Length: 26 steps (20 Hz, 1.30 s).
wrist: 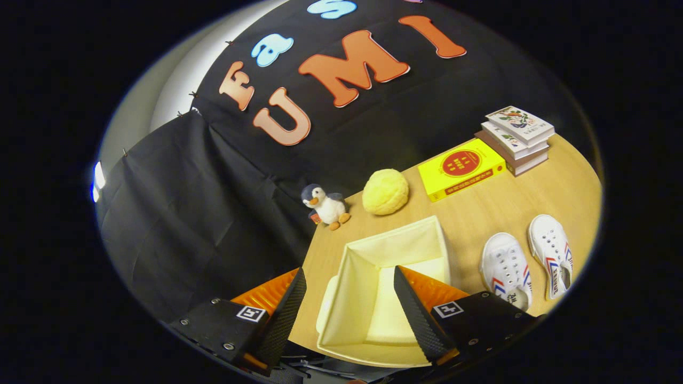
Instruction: Open the storage box then place both shoes into the box .Put the left shoe in first, then the right shoe, with the right side of both shoes facing outward in a uniform manner.
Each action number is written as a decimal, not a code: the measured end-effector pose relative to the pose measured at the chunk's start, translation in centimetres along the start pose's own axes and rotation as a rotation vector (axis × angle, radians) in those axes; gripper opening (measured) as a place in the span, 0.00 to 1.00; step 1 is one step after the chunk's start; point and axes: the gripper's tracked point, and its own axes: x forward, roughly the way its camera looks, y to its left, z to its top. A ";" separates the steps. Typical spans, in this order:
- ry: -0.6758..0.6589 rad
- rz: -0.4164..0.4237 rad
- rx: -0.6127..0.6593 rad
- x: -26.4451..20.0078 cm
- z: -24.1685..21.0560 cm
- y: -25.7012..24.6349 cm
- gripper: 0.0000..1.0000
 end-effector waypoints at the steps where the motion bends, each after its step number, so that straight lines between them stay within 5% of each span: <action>1: -0.012 -0.038 0.001 -0.4 0.4 -1.8 0.98; 9: 0.007 -0.282 0.008 -3.4 -0.8 -14.6 0.96; 13: 0.057 -0.364 -0.004 -3.5 -2.4 -19.0 0.83; 20: 0.178 -0.430 -0.056 -2.0 -5.5 -23.7 0.50; 26: 0.266 -0.456 -0.112 -0.3 -7.3 -26.1 0.46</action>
